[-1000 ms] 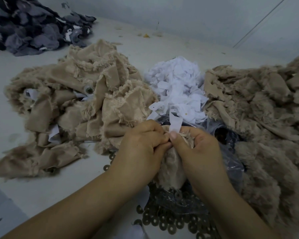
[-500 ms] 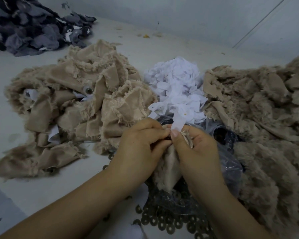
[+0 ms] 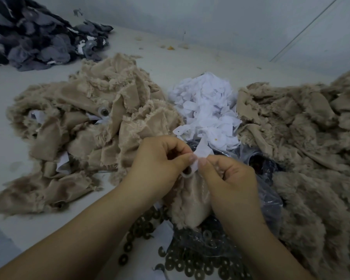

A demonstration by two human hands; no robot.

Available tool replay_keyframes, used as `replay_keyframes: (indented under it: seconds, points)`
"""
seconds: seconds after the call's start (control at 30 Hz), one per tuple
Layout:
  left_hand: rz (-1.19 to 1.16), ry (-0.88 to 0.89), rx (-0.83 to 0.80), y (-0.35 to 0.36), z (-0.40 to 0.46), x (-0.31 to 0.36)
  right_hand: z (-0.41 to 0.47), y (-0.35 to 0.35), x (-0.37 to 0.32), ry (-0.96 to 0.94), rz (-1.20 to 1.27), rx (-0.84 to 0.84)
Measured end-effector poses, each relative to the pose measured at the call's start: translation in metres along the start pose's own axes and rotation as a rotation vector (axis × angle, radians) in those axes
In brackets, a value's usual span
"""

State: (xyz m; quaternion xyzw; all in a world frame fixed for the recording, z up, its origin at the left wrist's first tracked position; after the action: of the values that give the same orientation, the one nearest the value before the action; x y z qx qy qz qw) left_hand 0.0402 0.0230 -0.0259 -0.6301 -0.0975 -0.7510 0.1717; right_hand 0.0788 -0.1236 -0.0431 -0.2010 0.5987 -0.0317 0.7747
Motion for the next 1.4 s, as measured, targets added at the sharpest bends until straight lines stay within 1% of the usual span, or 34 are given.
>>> replay_keyframes:
  seconds: [0.13,0.27,0.37,0.43,0.5,0.57,0.63,0.7,0.73,0.8,0.87,0.93,1.03,1.13,1.2,1.33,1.4]
  points:
    - [-0.089,-0.081,-0.103,0.004,0.006,-0.004,0.001,0.0,0.0,0.012,-0.003,-0.006]
    - [-0.191,-0.13,-0.118,-0.001,0.01,-0.008,0.001,0.0,-0.001,0.006,0.011,-0.002]
    - [-0.181,-0.134,-0.181,0.0,0.006,-0.008,0.001,0.0,0.001,0.015,0.021,-0.005]
    - [-0.196,-0.175,-0.171,-0.001,0.005,-0.011,0.001,0.0,0.001,0.021,0.045,-0.011]
    - [-0.232,-0.227,-0.119,-0.003,0.005,-0.013,0.001,-0.001,0.0,0.012,0.076,-0.01]
    - [-0.233,-0.2,-0.08,-0.005,0.004,-0.009,0.0,-0.001,-0.003,-0.022,0.075,-0.016]
    - [-0.163,-0.103,-0.103,-0.004,0.004,-0.001,-0.002,0.002,-0.009,-0.065,0.076,-0.052]
    - [-0.098,-0.047,-0.132,0.0,0.002,0.007,-0.004,0.003,-0.011,-0.056,0.135,-0.063]
    - [-0.108,-0.035,-0.12,-0.001,0.001,0.008,-0.003,0.002,-0.009,-0.008,0.208,-0.061]
    - [-0.135,0.0,-0.057,-0.003,0.001,0.008,-0.001,0.002,-0.001,0.157,0.409,-0.073]
    - [-0.125,0.087,-0.016,-0.005,-0.001,0.011,0.001,0.006,0.003,0.322,0.632,-0.112]
    - [-0.089,0.199,-0.021,-0.003,-0.005,0.013,0.003,0.011,0.009,0.485,0.8,-0.18]
    - [-0.045,0.338,-0.033,-0.001,-0.011,0.018,0.001,0.02,0.006,0.672,0.937,-0.316]
    - [0.03,0.433,-0.102,0.003,-0.018,0.024,0.001,0.022,0.008,0.788,1.056,-0.408]
    - [0.071,0.47,-0.135,0.005,-0.023,0.026,0.0,0.023,0.011,0.824,1.107,-0.473]
    - [0.041,0.436,-0.161,0.002,-0.024,0.024,0.0,0.025,0.011,0.9,1.113,-0.511]
    - [0.021,0.41,-0.158,0.001,-0.024,0.022,0.0,0.025,0.008,0.873,1.115,-0.543]
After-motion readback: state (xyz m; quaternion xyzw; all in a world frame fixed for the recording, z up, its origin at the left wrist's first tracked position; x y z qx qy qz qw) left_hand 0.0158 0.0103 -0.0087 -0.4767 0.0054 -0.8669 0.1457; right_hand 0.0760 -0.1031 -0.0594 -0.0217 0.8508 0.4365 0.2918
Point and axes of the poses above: each hand's wrist, its own z-axis towards the middle knuckle, its own y-axis out of the palm, x = y × z, the point moved 5 cm from there along z, towards the middle knuckle, and after that the axes turned 11 degrees about -z, right-handed, at the moved point
